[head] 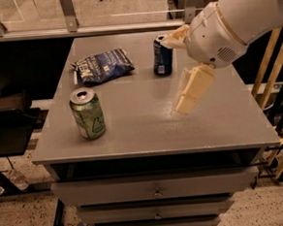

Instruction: Pick green can

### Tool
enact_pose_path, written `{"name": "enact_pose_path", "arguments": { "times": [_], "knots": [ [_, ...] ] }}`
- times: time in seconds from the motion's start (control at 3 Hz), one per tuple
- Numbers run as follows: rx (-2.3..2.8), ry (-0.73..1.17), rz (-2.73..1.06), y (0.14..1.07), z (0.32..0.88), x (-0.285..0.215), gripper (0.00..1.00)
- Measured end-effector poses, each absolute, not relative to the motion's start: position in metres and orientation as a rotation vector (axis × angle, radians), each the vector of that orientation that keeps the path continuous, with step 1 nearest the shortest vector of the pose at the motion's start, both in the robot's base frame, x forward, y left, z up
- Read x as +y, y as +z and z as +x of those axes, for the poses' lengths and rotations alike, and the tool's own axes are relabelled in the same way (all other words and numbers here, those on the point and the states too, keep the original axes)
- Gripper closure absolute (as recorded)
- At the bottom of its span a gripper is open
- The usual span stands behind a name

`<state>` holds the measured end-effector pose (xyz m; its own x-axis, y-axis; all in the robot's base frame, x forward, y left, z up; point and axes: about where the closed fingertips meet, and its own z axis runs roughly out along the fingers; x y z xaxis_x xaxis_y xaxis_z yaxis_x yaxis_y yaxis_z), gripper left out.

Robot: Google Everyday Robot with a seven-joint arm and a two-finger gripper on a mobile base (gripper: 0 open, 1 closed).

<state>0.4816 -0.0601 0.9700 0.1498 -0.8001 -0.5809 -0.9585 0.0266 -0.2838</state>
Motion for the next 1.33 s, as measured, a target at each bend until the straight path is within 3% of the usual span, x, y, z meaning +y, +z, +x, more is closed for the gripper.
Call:
{"name": "enact_pose_path", "arguments": {
  "times": [0.67, 1.33],
  "knots": [
    [1.487, 0.556, -1.839, 0.937, 0.485, 0.022, 0.00],
    [1.401, 0.646, -1.868, 0.916, 0.496, 0.085, 0.00]
  ]
}}
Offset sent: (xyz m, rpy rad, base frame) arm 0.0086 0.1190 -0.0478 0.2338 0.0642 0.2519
